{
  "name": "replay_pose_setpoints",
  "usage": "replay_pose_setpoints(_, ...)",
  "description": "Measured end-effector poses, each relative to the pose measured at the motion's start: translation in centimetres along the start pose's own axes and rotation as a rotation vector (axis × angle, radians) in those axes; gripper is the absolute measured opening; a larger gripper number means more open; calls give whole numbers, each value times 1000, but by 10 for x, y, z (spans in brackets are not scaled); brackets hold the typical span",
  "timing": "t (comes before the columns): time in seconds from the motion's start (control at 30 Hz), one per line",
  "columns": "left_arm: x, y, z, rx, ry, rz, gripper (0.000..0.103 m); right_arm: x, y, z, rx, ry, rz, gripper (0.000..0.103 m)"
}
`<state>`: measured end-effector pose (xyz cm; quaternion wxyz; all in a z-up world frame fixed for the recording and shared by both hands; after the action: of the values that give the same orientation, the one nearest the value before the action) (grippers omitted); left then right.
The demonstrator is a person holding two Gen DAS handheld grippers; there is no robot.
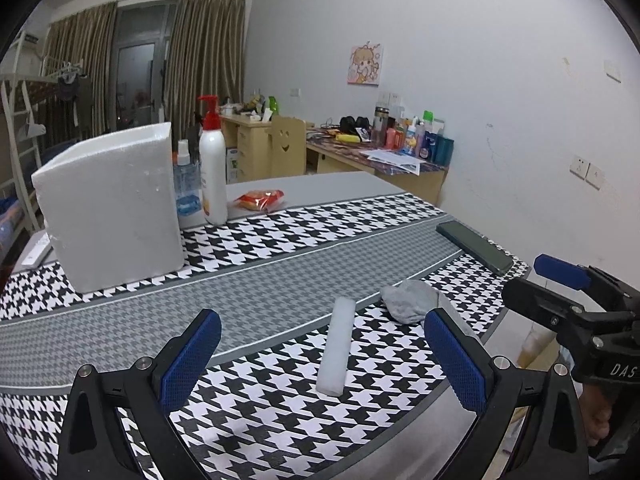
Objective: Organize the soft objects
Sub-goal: 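Lower both tools toward the white cylinder and grey sock, then close the left tool on the white cylinder while the right tool grasps the grey sock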
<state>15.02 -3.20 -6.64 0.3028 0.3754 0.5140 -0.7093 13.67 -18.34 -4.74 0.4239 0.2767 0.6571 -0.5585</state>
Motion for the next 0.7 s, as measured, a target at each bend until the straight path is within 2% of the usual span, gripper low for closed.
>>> replay_pose_setpoints(0.53,8,34,11,-18,32,-81,102,10,26,18,-29,15,-54,93)
replay_pose_setpoints(0.7,12,47,13,-7,31,-120,99,14,36,23,-15,17,-70,93)
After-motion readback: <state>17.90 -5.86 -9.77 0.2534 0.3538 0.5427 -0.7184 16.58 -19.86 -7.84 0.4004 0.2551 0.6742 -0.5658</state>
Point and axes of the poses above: each gripper's, at about its wrist camera, not at the fingertips, and y roughly the way its jaws point, z to its right, x to its underside, the point moved 4 cm from there along y, roughly the way its jaws point, and after that the axes turned 8 degrees about x, right-handed, at the moved point
